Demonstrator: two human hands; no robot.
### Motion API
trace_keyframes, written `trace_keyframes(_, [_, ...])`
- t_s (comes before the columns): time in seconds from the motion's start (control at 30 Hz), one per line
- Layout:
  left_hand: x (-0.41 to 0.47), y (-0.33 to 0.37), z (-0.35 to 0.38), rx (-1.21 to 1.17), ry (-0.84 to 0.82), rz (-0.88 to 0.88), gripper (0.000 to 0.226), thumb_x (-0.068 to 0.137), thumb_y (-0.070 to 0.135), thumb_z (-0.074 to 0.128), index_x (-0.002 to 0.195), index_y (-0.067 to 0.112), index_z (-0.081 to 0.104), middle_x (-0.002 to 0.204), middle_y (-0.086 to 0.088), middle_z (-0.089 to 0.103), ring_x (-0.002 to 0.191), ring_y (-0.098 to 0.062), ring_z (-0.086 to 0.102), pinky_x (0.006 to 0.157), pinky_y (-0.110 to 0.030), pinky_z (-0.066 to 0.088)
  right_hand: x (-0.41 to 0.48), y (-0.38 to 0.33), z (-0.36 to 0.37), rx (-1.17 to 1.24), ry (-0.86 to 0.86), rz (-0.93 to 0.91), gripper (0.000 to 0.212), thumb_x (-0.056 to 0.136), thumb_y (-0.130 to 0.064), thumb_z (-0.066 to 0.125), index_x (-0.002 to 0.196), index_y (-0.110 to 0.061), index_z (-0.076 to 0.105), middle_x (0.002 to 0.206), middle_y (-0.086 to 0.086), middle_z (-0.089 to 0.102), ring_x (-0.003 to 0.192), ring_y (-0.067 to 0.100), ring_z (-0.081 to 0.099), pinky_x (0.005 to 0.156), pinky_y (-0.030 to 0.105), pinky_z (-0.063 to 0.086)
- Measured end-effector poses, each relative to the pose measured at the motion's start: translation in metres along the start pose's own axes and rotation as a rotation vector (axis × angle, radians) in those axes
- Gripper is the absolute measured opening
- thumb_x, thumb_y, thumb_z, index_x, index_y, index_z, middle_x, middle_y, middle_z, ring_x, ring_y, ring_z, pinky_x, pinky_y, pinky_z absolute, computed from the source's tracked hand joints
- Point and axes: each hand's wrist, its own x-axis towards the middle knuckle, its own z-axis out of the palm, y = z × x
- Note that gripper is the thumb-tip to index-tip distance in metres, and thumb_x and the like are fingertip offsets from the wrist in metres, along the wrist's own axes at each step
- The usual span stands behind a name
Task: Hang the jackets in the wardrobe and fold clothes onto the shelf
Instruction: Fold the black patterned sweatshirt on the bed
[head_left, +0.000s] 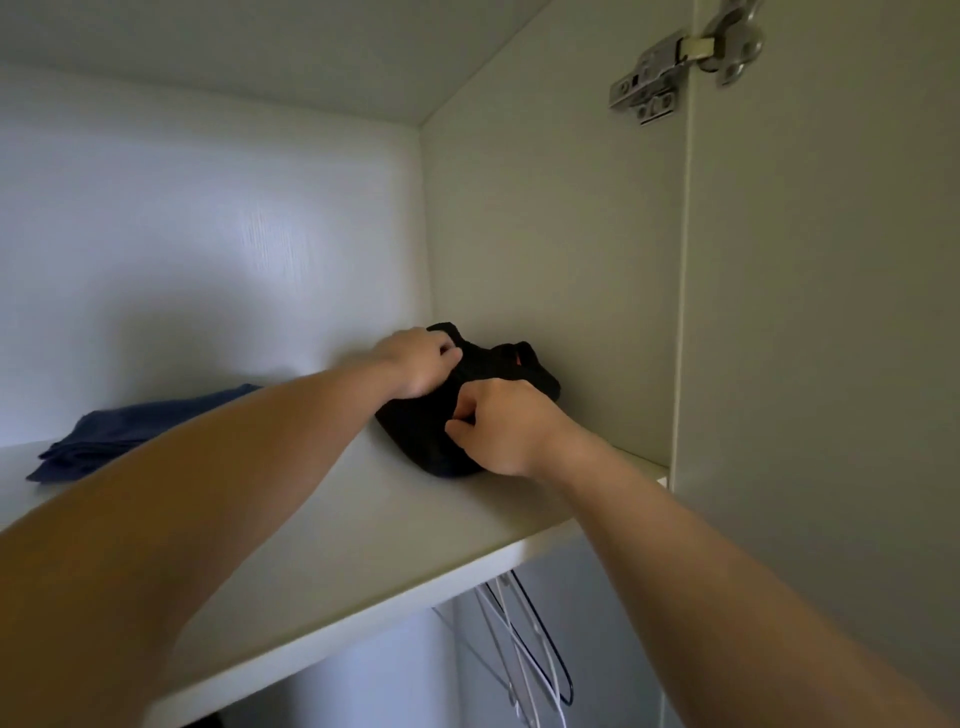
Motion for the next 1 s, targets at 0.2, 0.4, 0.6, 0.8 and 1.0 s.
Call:
trace_keyframes(0.2, [0.057,-0.044,0.035,-0.316,-0.297,-0.153,0.086,0.076,0.085,0.039,0.141,0.031,0.057,0.151,0.001,0.049,0.136,-0.024,0.047,0.119,-0.042,0.029,0.053,0.007,0.02,-0.019,-0.039,0.001,0.02,0.101,-0.033,0.053,0.107,-0.015,0.062,0.105,0.001,0.062,0.094,0.018,0.054,0.075,0.028,0.038])
trace_keyframes(0.4, [0.106,-0.065,0.051,-0.508,-0.436,-0.175,0.054,0.101,0.056,0.044,0.129,0.014,0.064,0.127,-0.012,0.066,0.111,-0.028,0.065,0.103,-0.035,0.048,0.086,0.012,0.032,-0.097,-0.111,0.042,0.022,0.105,-0.034,0.044,0.113,-0.018,0.057,0.094,-0.003,0.054,0.094,0.023,0.055,0.076,0.031,0.038])
trace_keyframes(0.6, [0.123,-0.075,0.056,-0.555,-0.434,-0.165,0.042,0.101,0.054,0.045,0.096,0.02,0.07,0.108,-0.014,0.071,0.097,-0.03,0.068,0.097,-0.038,0.051,0.1,0.007,0.031,-0.214,-0.209,0.074,0.031,0.108,-0.029,0.037,0.132,-0.016,0.052,0.108,0.002,0.051,0.108,0.027,0.055,0.08,0.031,0.036])
trace_keyframes(0.8, [0.135,-0.083,0.066,-0.384,-0.288,-0.115,0.058,0.095,0.065,0.042,0.135,0.026,0.062,0.141,-0.007,0.059,0.123,-0.027,0.058,0.112,-0.04,0.04,0.108,0.005,0.048,-0.309,-0.142,0.099,0.036,0.108,-0.03,0.037,0.137,-0.014,0.052,0.141,0.015,0.047,0.125,0.035,0.049,0.091,0.042,0.042])
trace_keyframes(1.0, [0.132,-0.08,0.051,0.038,-0.01,0.002,0.066,0.1,0.065,0.033,0.127,0.015,0.066,0.13,-0.012,0.063,0.115,-0.031,0.059,0.087,-0.035,0.047,0.089,-0.005,0.035,-0.295,-0.191,0.141,0.049,0.11,-0.015,0.026,0.159,-0.008,0.024,0.168,0.007,0.013,0.153,0.028,0.01,0.114,0.029,0.004])
